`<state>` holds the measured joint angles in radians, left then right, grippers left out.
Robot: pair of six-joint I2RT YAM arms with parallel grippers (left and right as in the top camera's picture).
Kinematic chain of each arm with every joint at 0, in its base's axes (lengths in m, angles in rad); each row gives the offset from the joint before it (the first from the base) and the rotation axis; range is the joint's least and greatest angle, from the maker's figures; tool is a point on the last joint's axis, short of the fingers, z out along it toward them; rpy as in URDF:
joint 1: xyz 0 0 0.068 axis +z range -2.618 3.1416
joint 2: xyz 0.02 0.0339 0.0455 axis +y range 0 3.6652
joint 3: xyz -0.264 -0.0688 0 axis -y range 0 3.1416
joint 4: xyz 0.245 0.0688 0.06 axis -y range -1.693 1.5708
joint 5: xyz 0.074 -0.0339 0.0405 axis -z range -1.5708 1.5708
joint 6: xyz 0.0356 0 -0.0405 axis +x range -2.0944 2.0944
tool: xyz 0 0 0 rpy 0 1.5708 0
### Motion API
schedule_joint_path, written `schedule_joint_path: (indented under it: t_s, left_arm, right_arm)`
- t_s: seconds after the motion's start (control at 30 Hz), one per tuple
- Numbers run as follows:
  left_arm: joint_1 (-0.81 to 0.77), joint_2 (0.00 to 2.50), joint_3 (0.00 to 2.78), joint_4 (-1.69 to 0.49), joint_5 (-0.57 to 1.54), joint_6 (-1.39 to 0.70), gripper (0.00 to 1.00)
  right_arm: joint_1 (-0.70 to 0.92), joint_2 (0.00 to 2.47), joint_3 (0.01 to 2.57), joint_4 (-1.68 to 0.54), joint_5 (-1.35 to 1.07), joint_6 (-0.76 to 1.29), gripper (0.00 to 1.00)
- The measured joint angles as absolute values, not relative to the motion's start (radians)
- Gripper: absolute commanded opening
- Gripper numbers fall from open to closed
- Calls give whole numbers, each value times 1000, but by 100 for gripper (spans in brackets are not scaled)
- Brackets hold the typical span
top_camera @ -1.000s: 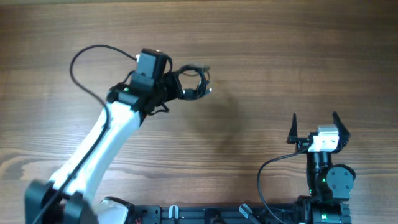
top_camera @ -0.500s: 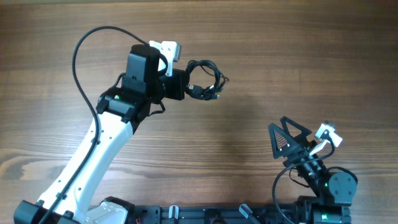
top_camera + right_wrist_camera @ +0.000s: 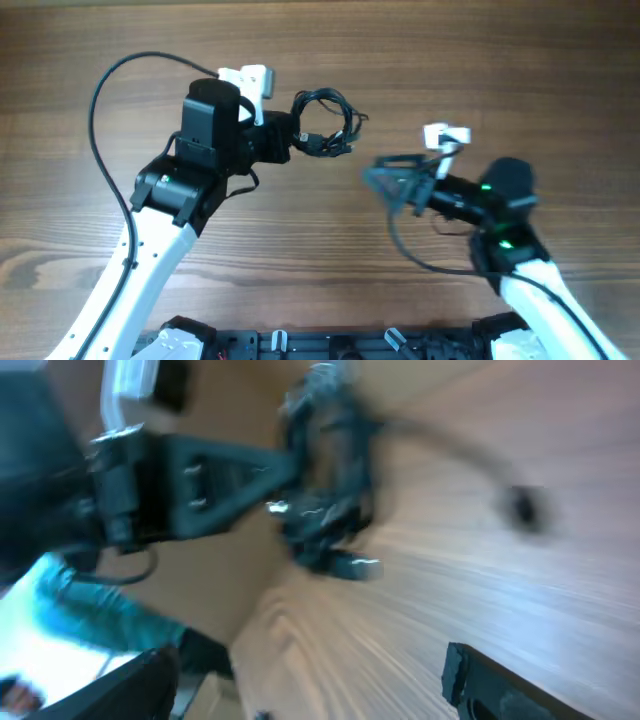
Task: Untangle cables
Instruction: 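Reach the right gripper toward the bundle held by the left gripper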
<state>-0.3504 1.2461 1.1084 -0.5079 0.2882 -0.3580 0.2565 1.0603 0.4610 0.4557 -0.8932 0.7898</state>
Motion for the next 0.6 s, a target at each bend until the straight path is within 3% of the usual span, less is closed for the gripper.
schedule_joint_path:
  t_s: [0.1,0.23,0.3,0.6]
  left_arm:
    - [-350,1246,1109,-554,240,-543,4]
    - [-356,1246,1108,-599,228,-687,4]
    - [-382,1246,1108,-599,220,-716,4]
    - [-558,1246,1108,-548,165,-715,4]
  right_arm:
    - [420,1216,465,612,-717,953,78]
    - [531,1350,463,810,-499,1133,52]
    - [552,1375,463,817,-437,1171,33]
    - [553,1378,463,740,-237,1210,29]
